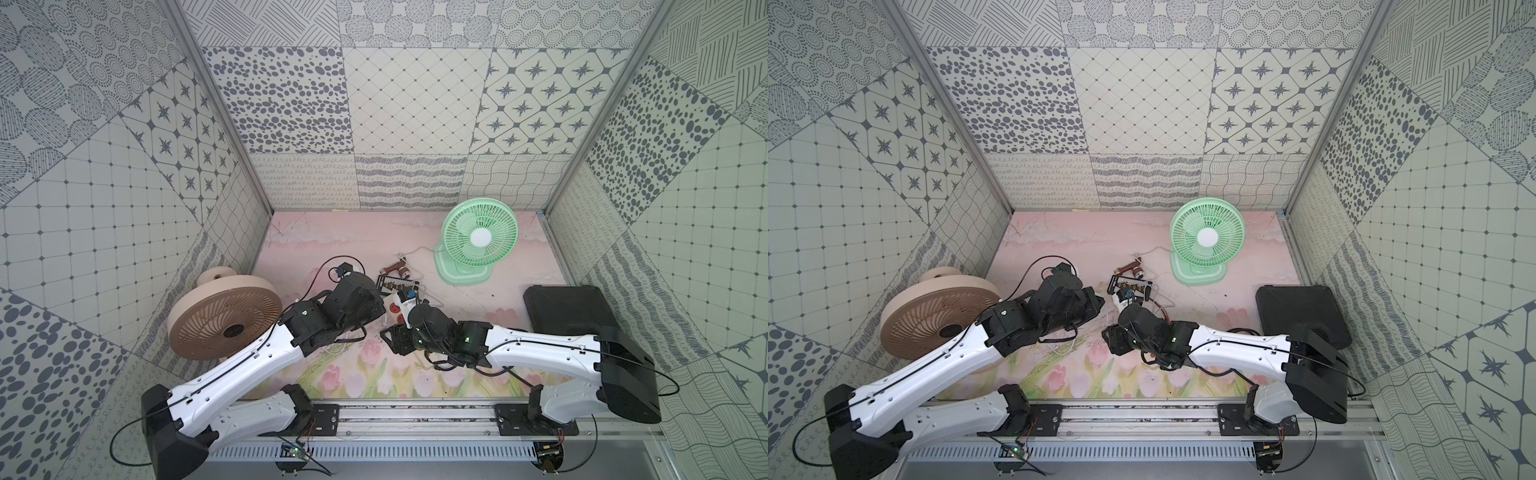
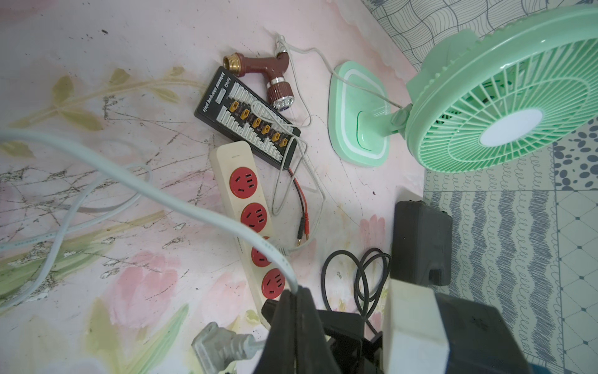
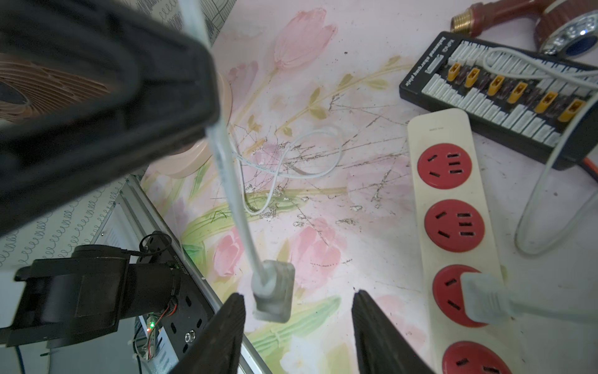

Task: Plug the desk fan into the power strip
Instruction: Pick up the plug from the center of the board.

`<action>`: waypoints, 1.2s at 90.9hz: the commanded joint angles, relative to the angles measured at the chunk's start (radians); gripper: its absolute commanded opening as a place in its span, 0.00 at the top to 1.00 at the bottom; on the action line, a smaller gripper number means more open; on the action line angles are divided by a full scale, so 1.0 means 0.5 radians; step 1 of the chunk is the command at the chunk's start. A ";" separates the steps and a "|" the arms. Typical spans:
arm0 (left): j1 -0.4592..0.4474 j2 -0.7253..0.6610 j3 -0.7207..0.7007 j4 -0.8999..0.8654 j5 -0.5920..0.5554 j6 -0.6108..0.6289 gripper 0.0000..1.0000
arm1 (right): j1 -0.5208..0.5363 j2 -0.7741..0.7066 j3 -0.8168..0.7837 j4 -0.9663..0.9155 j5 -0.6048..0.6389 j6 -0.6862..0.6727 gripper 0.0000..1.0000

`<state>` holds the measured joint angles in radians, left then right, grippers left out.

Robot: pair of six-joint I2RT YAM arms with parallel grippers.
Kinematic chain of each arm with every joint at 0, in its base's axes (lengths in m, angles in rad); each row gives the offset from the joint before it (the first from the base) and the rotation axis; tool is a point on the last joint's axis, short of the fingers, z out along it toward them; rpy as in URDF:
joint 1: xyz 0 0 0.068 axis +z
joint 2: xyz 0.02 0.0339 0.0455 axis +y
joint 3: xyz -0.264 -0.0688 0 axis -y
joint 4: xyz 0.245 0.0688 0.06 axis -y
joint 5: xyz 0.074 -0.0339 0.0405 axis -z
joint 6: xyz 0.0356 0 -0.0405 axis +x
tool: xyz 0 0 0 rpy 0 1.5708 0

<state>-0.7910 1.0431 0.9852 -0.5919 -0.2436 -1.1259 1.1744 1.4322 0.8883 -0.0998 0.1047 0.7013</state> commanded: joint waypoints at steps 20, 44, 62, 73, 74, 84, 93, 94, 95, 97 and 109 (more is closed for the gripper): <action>-0.010 0.008 0.013 0.082 -0.081 -0.046 1.00 | 0.010 0.124 0.088 0.164 -0.020 0.069 0.53; -0.016 0.016 0.005 0.090 -0.053 -0.055 1.00 | 0.007 0.184 0.110 0.165 -0.042 0.073 0.70; -0.019 0.029 0.002 0.115 -0.003 -0.034 1.00 | -0.007 0.189 0.104 0.160 -0.071 0.070 0.93; -0.020 0.042 0.021 0.111 0.027 0.000 0.96 | -0.021 0.164 0.082 0.169 -0.099 0.070 1.00; -0.020 0.041 0.022 0.111 0.030 0.003 0.91 | -0.023 0.161 0.078 0.169 -0.101 0.071 1.00; -0.019 0.021 0.023 0.107 0.045 0.042 0.55 | -0.044 0.115 0.032 0.188 -0.118 0.080 1.00; -0.020 -0.027 0.020 0.074 0.033 0.079 0.31 | -0.079 0.036 -0.039 0.230 -0.156 0.078 1.00; -0.020 -0.035 0.020 0.069 0.031 0.084 0.29 | -0.085 0.029 -0.054 0.241 -0.160 0.077 1.00; -0.020 -0.039 0.019 0.060 0.029 0.088 0.27 | -0.089 0.018 -0.064 0.249 -0.166 0.077 1.00; -0.019 -0.050 0.018 0.051 0.026 0.099 0.24 | -0.099 -0.002 -0.084 0.265 -0.177 0.079 1.00; -0.018 -0.128 0.014 -0.021 0.027 0.190 0.04 | -0.139 -0.124 -0.185 0.298 -0.210 0.062 1.00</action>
<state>-0.7929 1.0180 0.9844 -0.5945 -0.2371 -1.1107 1.1160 1.4311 0.8360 -0.0154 0.0280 0.7444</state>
